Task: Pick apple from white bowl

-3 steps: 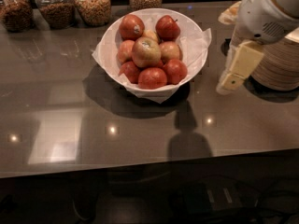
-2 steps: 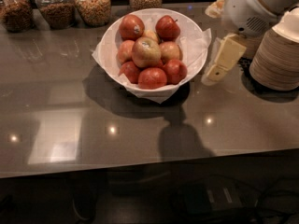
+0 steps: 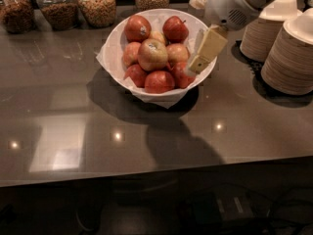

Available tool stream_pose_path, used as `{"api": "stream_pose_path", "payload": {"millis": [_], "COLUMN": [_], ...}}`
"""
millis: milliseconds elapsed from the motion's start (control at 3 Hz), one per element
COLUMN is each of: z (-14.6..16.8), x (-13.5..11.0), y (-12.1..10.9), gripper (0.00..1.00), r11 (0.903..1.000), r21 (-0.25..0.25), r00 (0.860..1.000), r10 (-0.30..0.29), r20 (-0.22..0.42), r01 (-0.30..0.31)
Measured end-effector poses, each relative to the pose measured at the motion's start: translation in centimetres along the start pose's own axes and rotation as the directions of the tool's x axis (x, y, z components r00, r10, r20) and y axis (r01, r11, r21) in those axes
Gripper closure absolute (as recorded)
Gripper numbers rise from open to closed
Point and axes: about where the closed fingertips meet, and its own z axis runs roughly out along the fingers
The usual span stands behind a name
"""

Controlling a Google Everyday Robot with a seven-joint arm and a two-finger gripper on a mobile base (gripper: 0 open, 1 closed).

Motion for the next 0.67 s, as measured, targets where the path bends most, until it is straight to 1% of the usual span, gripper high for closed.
{"api": "stream_pose_path", "payload": {"millis": [333,667], "z": [1.4,3.3], "x": [-1.4,-2.1], "y": [-0.6,-1.7], "gripper": [0.00,0.00], "r11": [0.9999,1.0000], "r21": [-0.006,-0.005], "r00": [0.999,0.996], "r10": [-0.010,-0.003], "r20": [0.046,0.092], "r01": [0.011,0.003]}}
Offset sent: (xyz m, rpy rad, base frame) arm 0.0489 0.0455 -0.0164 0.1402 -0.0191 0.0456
